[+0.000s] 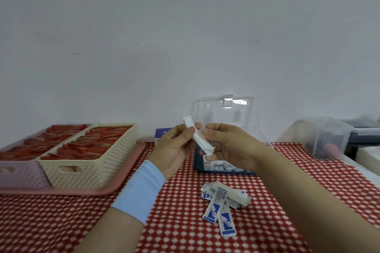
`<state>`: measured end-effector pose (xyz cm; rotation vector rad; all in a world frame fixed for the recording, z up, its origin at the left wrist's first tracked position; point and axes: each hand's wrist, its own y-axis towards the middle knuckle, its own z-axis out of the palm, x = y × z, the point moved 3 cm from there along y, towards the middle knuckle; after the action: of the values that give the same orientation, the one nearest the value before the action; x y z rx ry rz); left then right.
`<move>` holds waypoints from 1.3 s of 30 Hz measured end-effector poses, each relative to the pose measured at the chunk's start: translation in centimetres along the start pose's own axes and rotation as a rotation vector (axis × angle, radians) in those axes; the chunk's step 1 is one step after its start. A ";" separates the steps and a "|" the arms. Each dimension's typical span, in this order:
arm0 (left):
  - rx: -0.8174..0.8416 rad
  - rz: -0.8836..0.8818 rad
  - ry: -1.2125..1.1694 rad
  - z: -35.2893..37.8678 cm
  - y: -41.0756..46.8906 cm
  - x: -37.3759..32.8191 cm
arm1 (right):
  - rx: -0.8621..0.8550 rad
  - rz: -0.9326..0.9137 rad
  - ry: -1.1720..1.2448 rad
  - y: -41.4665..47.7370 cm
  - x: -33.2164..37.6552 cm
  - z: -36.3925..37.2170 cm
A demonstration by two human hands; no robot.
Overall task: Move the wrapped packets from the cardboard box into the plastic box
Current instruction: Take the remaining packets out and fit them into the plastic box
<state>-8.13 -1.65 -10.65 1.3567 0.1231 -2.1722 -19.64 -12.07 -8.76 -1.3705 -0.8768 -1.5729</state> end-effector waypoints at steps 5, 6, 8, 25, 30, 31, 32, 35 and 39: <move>0.019 0.033 -0.026 0.2 0.0 0.1 | -0.002 0.017 0.091 0.0 -0.2 0.1; 0.022 0.029 -0.015 0.2 0.0 0.1 | 0.007 0.008 0.096 0.0 -0.2 0.1; 0.010 0.020 0.013 0.1 0.0 0.2 | -0.013 -0.013 0.009 0.0 -0.1 0.1; 0.115 -0.172 -0.043 0.9 -1.0 0.8 | 0.051 -0.658 -1.131 -0.7 1.0 0.9; 0.080 -0.106 -0.037 1.0 -0.8 0.9 | 0.048 -0.641 -1.163 -0.5 0.9 1.0; 0.079 -0.105 -0.033 0.9 -0.8 0.9 | 0.051 -0.625 -1.174 -0.5 0.9 1.0; 0.083 -0.110 -0.030 0.8 -0.8 0.9 | 0.056 -0.608 -1.178 -0.7 0.9 1.1; 0.097 -0.150 -0.012 0.3 -0.9 0.9 | 0.086 -0.504 -0.995 -0.8 0.8 0.8; 0.129 -0.233 0.012 0.1 -1.0 1.0 | 0.026 -0.398 -0.588 -0.3 1.1 -0.2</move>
<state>-9.07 -1.25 -11.65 1.4908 0.1548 -2.4004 -20.04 -12.33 -7.67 -1.7530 -1.5971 -1.4403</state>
